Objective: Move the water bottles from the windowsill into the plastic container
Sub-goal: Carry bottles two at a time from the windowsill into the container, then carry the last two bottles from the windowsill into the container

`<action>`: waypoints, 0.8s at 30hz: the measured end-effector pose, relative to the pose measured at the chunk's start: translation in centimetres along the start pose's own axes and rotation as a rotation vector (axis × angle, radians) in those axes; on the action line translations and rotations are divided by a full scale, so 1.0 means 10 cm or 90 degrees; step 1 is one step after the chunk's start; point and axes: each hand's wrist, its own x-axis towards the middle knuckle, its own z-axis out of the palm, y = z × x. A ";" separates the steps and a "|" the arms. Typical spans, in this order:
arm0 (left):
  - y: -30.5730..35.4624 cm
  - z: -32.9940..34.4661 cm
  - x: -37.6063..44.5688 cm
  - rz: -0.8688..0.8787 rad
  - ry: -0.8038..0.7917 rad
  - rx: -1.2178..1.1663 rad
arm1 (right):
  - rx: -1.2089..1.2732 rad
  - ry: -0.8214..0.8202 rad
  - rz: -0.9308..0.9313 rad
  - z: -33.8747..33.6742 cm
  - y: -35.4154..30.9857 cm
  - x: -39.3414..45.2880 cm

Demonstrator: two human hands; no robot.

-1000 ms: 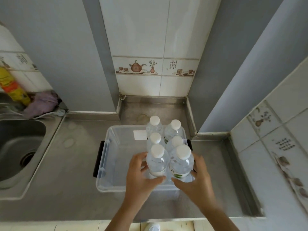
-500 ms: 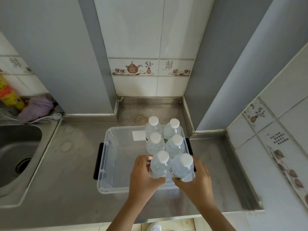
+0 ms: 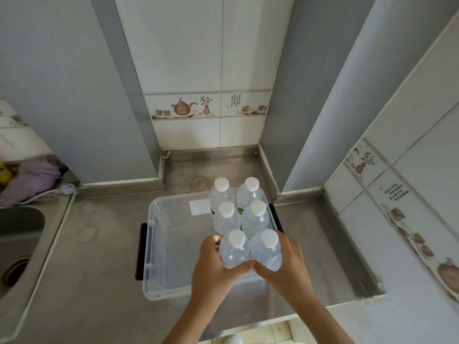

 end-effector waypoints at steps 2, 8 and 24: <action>-0.01 -0.02 -0.03 0.028 0.013 0.012 | -0.012 -0.002 0.002 -0.03 -0.01 -0.03; 0.12 -0.07 -0.16 0.218 0.116 0.092 | -0.131 -0.049 0.053 -0.23 0.04 -0.14; 1.06 0.75 -1.03 0.602 -0.030 0.378 | -0.278 0.188 0.193 -1.71 0.19 -1.64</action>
